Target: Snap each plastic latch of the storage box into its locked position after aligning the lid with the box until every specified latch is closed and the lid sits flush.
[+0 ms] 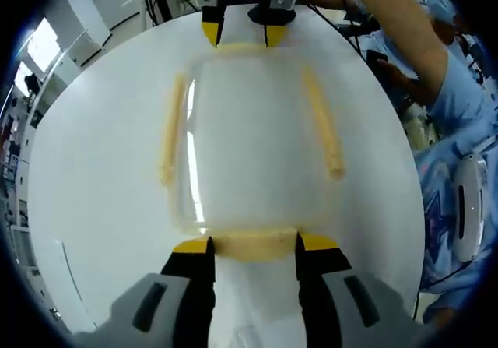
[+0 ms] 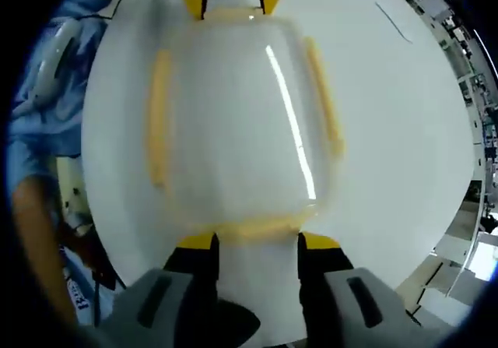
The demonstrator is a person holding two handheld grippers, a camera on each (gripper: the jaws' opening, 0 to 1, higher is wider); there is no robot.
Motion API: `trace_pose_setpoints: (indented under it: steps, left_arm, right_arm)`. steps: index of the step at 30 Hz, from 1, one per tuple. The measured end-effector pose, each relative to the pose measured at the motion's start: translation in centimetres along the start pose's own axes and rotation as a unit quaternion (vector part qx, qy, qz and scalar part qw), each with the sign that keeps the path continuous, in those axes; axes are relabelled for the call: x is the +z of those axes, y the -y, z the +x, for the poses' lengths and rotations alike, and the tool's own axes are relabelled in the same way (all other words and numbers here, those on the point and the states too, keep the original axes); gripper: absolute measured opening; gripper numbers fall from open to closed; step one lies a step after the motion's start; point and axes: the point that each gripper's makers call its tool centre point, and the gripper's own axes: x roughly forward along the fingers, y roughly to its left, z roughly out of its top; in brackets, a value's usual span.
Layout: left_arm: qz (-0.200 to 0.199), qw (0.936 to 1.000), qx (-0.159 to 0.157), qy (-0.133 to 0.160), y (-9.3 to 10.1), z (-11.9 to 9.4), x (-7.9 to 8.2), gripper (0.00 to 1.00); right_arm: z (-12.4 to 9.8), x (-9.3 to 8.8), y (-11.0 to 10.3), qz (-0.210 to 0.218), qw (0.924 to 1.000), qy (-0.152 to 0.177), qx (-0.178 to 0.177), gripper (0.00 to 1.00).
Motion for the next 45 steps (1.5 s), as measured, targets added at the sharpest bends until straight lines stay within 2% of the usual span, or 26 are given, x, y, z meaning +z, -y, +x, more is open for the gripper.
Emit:
trace_pose_setpoints:
  steps: [7, 10, 15, 18, 26, 33, 37, 42, 45]
  left_arm:
    - [0.001, 1.0, -0.001, -0.003, -0.1, -0.1, 0.0, 0.4]
    - [0.0, 1.0, -0.001, -0.005, -0.1, -0.1, 0.0, 0.4]
    - [-0.001, 1.0, -0.002, -0.008, -0.3, -0.3, 0.0, 0.41]
    - [0.001, 1.0, -0.001, -0.008, -0.4, -0.4, 0.0, 0.41]
    - [-0.004, 0.9994, 0.0, 0.033, -1.4, -0.6, 0.0, 0.41]
    - [-0.001, 0.9979, -0.002, 0.065, -1.9, -0.6, 0.1, 0.41]
    - [0.002, 0.997, -0.005, 0.077, -2.1, -0.6, 0.2, 0.4]
    - [-0.005, 0.9959, -0.016, 0.089, -2.1, -0.7, 0.2, 0.4]
    - [-0.008, 0.9962, -0.02, 0.085, -1.8, -0.7, 0.3, 0.4]
  right_arm:
    - [0.1, 0.1, 0.1, -0.025, 0.9995, 0.0, 0.018, 0.42]
    - [0.1, 0.6, -0.1, -0.058, 0.998, -0.006, 0.025, 0.42]
    - [0.0, 0.5, 0.1, -0.059, 0.9976, -0.016, 0.032, 0.42]
    - [-0.2, 0.5, 0.2, -0.058, 0.9977, -0.011, 0.033, 0.42]
    - [-0.2, 0.6, 0.2, -0.043, 0.998, -0.033, 0.033, 0.41]
    - [-0.3, 0.7, 0.2, -0.038, 0.9988, 0.0, 0.033, 0.41]
    - [-0.1, 0.8, 0.1, -0.031, 0.999, 0.01, 0.031, 0.41]
    - [0.1, 1.0, 0.1, -0.032, 0.999, -0.005, 0.031, 0.41]
    - [0.2, 0.9, 0.2, -0.034, 0.9989, -0.012, 0.03, 0.41]
